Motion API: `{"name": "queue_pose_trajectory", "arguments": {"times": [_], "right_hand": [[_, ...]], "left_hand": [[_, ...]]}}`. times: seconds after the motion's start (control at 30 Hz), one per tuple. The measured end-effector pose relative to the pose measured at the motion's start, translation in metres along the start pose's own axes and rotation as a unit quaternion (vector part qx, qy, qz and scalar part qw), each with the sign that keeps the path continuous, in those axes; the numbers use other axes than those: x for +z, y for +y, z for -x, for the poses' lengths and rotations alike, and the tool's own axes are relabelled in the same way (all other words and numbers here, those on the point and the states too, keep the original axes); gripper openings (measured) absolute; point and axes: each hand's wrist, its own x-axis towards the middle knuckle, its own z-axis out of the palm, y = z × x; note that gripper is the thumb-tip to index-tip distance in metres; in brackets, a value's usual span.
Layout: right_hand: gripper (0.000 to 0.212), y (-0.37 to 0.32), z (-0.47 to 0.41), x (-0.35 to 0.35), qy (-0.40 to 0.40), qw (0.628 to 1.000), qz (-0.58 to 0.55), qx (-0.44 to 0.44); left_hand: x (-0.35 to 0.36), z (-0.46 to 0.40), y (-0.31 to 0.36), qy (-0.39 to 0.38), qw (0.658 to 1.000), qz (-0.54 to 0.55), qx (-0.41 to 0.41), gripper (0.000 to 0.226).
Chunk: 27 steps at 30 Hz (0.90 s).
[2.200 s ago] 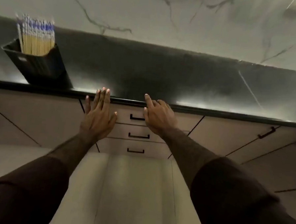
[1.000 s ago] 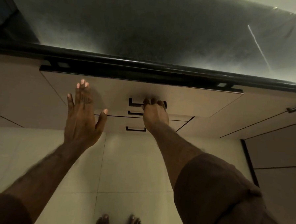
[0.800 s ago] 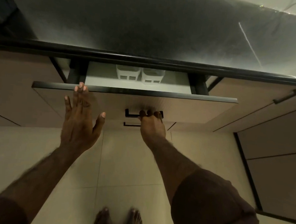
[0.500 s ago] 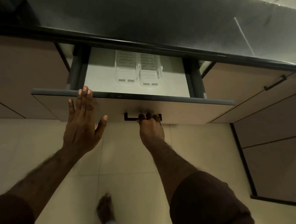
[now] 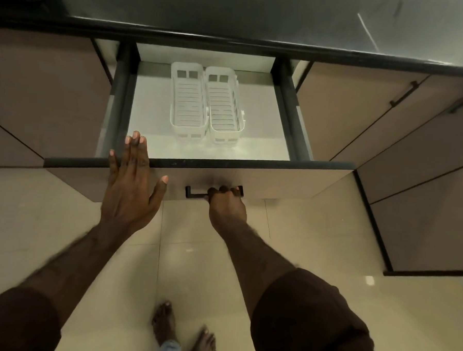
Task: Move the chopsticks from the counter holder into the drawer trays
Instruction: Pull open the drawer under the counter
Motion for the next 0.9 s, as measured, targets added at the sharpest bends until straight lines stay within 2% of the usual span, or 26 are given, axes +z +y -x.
{"name": "queue_pose_trajectory", "arguments": {"times": [0.47,0.77,0.9], "right_hand": [[0.036,0.002,0.053,0.025,-0.001,1.0,-0.018,0.01],[0.032,-0.006,0.059,0.0,-0.009,0.999,-0.036,0.0],[0.023,-0.016,0.07,-0.03,0.04,0.998,-0.036,-0.038]], "left_hand": [[-0.026,0.048,0.019,-0.049,0.999,-0.001,0.007,0.08],[-0.036,0.048,0.022,-0.072,0.997,-0.012,-0.001,0.08],[-0.052,0.044,0.031,-0.087,0.996,-0.002,0.018,0.076]]}}
